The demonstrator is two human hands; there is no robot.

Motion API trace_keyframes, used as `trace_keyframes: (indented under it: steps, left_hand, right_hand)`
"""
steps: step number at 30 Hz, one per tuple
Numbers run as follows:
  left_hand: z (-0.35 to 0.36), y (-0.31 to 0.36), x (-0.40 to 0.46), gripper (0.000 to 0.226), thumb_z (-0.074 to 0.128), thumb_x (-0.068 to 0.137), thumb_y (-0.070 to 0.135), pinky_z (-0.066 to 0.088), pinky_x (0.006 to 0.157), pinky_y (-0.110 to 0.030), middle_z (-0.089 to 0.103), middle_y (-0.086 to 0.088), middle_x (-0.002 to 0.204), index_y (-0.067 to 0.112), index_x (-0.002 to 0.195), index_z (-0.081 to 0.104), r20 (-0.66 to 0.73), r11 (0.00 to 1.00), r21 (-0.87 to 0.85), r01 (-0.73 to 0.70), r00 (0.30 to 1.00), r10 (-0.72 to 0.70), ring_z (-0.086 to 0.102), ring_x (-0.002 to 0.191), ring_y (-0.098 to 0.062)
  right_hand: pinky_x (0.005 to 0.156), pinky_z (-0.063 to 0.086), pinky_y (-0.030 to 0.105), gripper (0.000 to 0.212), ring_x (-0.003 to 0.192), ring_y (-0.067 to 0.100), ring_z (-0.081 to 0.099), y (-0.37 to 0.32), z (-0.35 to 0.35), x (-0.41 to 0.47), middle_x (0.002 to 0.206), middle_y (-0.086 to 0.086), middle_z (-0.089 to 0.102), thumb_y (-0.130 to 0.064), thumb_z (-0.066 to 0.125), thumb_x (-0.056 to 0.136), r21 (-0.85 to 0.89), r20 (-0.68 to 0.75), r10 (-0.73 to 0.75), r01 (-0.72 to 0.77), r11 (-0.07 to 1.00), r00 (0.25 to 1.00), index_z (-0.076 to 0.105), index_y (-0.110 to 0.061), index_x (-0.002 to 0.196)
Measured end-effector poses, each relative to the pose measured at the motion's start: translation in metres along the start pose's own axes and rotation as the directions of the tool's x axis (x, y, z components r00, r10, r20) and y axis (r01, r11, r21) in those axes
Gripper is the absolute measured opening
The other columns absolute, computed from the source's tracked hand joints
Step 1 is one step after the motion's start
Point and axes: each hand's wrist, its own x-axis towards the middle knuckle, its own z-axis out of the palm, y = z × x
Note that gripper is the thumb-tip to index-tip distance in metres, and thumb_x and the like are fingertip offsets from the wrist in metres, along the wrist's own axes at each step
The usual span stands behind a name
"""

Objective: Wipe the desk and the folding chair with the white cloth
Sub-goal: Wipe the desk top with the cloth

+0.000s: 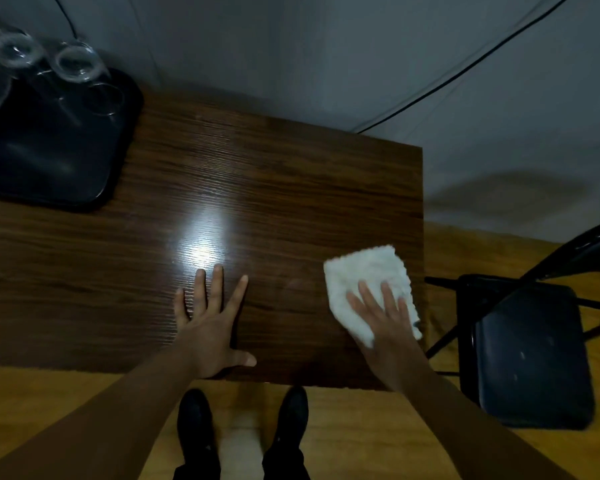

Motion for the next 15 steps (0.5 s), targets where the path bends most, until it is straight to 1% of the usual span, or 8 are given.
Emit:
trace_keyframes:
  steps: [3,6,8,9,10,11,13,15]
  left_hand:
    - [0.001,-0.001,0.001,0.147,0.066,0.053,0.089,-0.049,0.087,-0.049,-0.064,-0.002,0.142,0.047,0.140,-0.044,0.003,1.000,0.009,0.016,1.000,-0.016,-0.063,0.126,-0.030]
    - [0.000,-0.001,0.000,0.146,0.064,0.051,0.091,-0.049,0.087,-0.048,-0.063,-0.002,0.144,0.048,0.142,-0.042,0.007,1.000,0.016,0.024,1.000,-0.024,-0.061,0.128,-0.030]
    - [-0.001,0.000,0.000,0.146,0.063,0.050,0.092,-0.049,0.088,-0.048,-0.062,-0.003,0.144,0.047,0.142,-0.041,0.009,1.000,0.018,0.022,1.000,-0.022,-0.061,0.129,-0.030]
    - [-0.001,0.001,-0.001,0.146,0.063,0.051,0.092,-0.049,0.088,-0.049,-0.062,-0.003,0.144,0.047,0.143,-0.041,0.010,1.000,0.018,0.019,1.000,-0.019,-0.060,0.129,-0.030]
    - [-0.001,0.001,-0.001,0.146,0.063,0.051,0.092,-0.048,0.089,-0.050,-0.062,-0.003,0.144,0.047,0.143,-0.041,0.009,1.000,0.015,0.015,1.000,-0.015,-0.060,0.129,-0.030]
    - [0.000,0.001,0.000,0.146,0.064,0.051,0.091,-0.046,0.091,-0.052,-0.063,-0.003,0.144,0.047,0.143,-0.041,0.008,1.000,0.009,0.010,1.000,-0.010,-0.061,0.129,-0.030]
    - [0.001,0.001,0.001,0.146,0.065,0.053,0.089,-0.038,0.101,-0.059,-0.063,-0.003,0.143,0.047,0.142,-0.042,0.007,1.000,-0.003,0.007,1.000,-0.007,-0.061,0.128,-0.030]
    - [0.001,0.001,0.001,0.146,0.067,0.054,0.088,-0.029,0.107,-0.064,-0.064,-0.003,0.143,0.047,0.141,-0.043,0.011,1.000,-0.009,0.011,1.000,-0.011,-0.062,0.128,-0.030]
  right_hand:
    - [0.125,-0.012,0.055,0.064,0.155,0.030,-0.022,-0.034,-0.017,0.049,0.170,-0.009,-0.006,-0.043,0.044,0.107,0.230,-0.014,0.187,-0.179,0.957,0.982,0.014,-0.035,0.162]
    - [0.124,-0.016,0.049,0.058,0.155,0.025,-0.021,-0.071,-0.027,0.053,0.167,-0.015,-0.003,-0.043,0.043,0.107,0.370,-0.006,0.140,-0.128,0.920,0.990,0.022,-0.035,0.160]
    - [0.126,-0.011,0.033,0.051,0.156,0.012,-0.009,-0.084,-0.037,0.037,0.163,-0.023,0.012,-0.037,0.050,0.107,0.593,0.077,0.083,-0.113,0.797,0.994,0.034,-0.036,0.155]
    - [0.125,0.000,0.021,0.045,0.154,0.004,0.008,-0.087,-0.046,0.028,0.159,-0.026,0.024,-0.035,0.054,0.105,0.726,0.143,0.100,-0.174,0.666,0.985,0.044,-0.038,0.149]
    - [0.120,0.018,0.013,0.038,0.145,-0.001,0.030,-0.087,-0.058,0.020,0.154,-0.024,0.039,-0.037,0.060,0.102,0.831,0.239,0.164,-0.289,0.476,0.957,0.053,-0.040,0.140]
    - [0.114,0.036,0.017,0.038,0.133,0.002,0.050,-0.085,-0.070,0.012,0.147,-0.015,0.054,-0.043,0.066,0.097,0.882,0.354,0.243,-0.409,0.235,0.903,0.059,-0.039,0.134]
    - [0.101,0.055,0.042,0.053,0.116,0.024,0.069,-0.068,-0.081,-0.002,0.131,0.005,0.071,-0.051,0.070,0.086,0.853,0.521,0.274,-0.478,-0.210,0.809,0.061,-0.028,0.133]
    - [0.089,0.061,0.048,0.049,0.114,0.033,0.071,-0.048,-0.085,-0.017,0.125,0.012,0.074,-0.048,0.068,0.090,0.780,0.553,0.229,-0.401,-0.480,0.801,0.061,-0.023,0.132]
